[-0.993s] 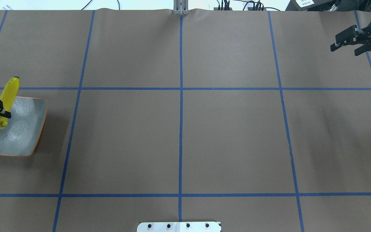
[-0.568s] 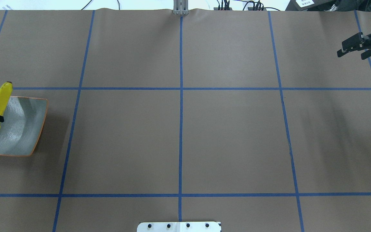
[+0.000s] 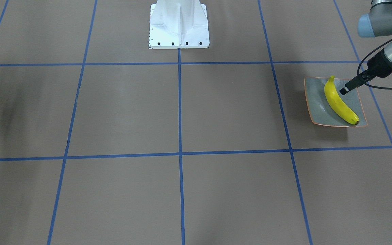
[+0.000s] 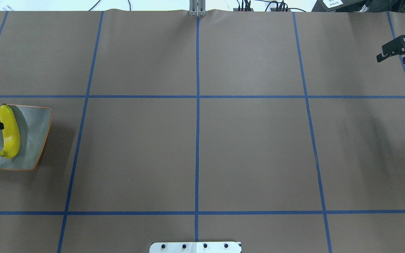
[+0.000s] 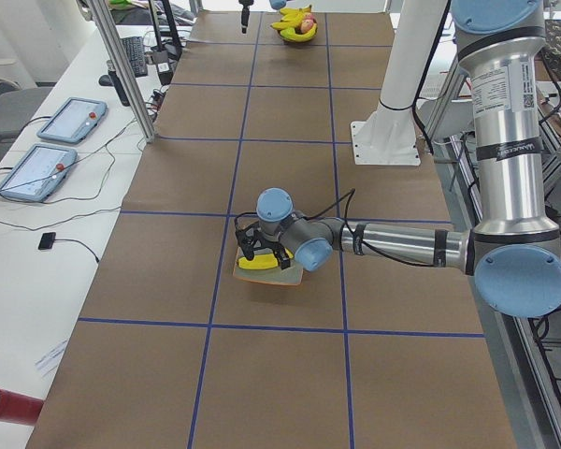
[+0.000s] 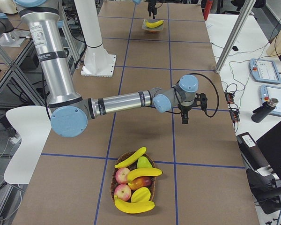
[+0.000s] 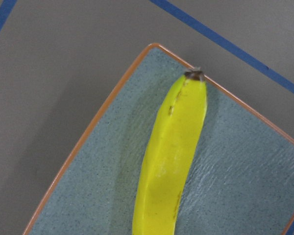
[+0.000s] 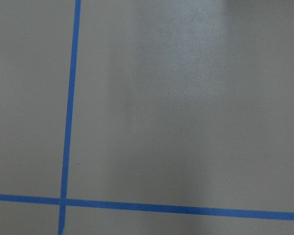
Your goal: Transfer all bananas from basket to plate
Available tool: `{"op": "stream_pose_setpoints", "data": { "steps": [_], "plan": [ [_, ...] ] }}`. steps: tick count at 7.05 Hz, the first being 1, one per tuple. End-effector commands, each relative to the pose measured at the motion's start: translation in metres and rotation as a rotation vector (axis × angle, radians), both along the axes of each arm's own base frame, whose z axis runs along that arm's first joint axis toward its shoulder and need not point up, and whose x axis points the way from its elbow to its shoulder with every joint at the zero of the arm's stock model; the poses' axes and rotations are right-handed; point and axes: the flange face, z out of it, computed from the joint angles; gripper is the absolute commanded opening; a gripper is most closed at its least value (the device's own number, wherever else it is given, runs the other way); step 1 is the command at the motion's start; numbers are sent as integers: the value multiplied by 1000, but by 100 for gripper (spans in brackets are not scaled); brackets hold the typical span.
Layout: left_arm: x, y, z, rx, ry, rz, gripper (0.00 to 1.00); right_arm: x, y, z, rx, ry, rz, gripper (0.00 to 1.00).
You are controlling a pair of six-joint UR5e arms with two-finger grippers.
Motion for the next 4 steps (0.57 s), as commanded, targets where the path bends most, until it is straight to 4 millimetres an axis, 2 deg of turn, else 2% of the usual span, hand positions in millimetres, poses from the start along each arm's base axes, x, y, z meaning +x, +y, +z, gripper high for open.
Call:
{"op": "stream_pose_setpoints", "data": {
  "steps": [1, 2, 3, 4],
  "plan": [
    [-9, -7, -6, 40, -5, -7, 100, 40, -1, 48, 36, 48, -36, 100],
    [-22, -15, 2, 143, -69, 32, 100, 63, -1, 73, 51, 123, -77, 100],
    [-29, -40, -3, 188, -170, 72, 100, 85, 2, 91, 35, 222, -139, 100],
    [-40, -79, -33, 228, -209, 95, 100, 101, 6, 105, 19, 283, -203, 100]
  ]
}}
